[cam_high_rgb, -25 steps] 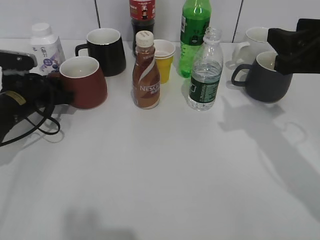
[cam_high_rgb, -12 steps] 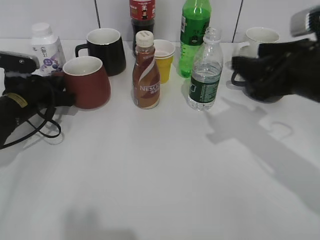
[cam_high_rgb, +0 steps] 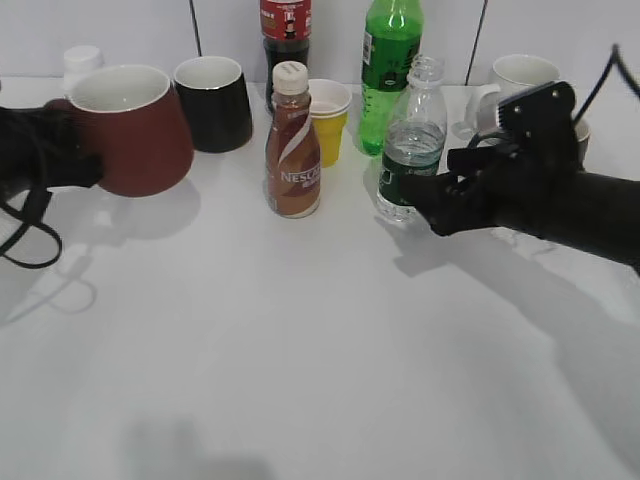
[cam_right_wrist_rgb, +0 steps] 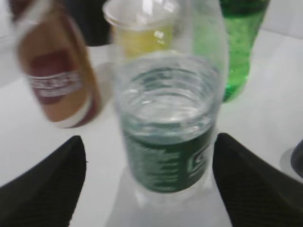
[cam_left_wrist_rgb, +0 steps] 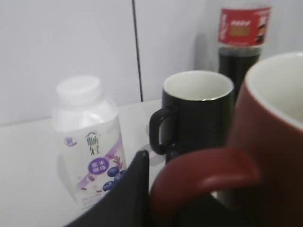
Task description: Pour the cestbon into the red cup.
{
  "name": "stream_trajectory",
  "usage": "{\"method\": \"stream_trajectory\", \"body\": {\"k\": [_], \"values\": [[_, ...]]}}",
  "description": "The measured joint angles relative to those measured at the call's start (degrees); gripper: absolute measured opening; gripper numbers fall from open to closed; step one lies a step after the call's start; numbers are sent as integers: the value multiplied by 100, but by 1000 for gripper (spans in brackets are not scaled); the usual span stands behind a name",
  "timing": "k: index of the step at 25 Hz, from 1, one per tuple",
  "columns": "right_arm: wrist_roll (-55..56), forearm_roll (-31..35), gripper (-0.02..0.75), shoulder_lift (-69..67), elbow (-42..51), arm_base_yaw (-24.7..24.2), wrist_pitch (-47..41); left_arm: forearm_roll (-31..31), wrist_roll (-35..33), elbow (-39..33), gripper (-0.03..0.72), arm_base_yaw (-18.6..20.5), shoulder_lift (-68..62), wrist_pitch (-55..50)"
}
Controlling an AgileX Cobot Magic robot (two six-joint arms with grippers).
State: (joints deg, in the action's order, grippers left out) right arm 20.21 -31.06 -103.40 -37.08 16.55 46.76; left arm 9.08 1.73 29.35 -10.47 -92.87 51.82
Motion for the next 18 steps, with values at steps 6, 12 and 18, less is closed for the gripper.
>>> {"method": "stream_trajectory", "body": {"k": [6, 12, 18], "values": [[-54, 103, 627, -699, -626, 0, 5, 753, 0, -67, 67, 0, 886, -1008], [-59, 70, 603, -1087, -1206, 7, 10, 1040, 305, -67, 67, -124, 1307, -1613], [-55, -127, 485, -1312, -1494, 7, -2, 1148, 393, -67, 67, -927, 1335, -1941]]}}
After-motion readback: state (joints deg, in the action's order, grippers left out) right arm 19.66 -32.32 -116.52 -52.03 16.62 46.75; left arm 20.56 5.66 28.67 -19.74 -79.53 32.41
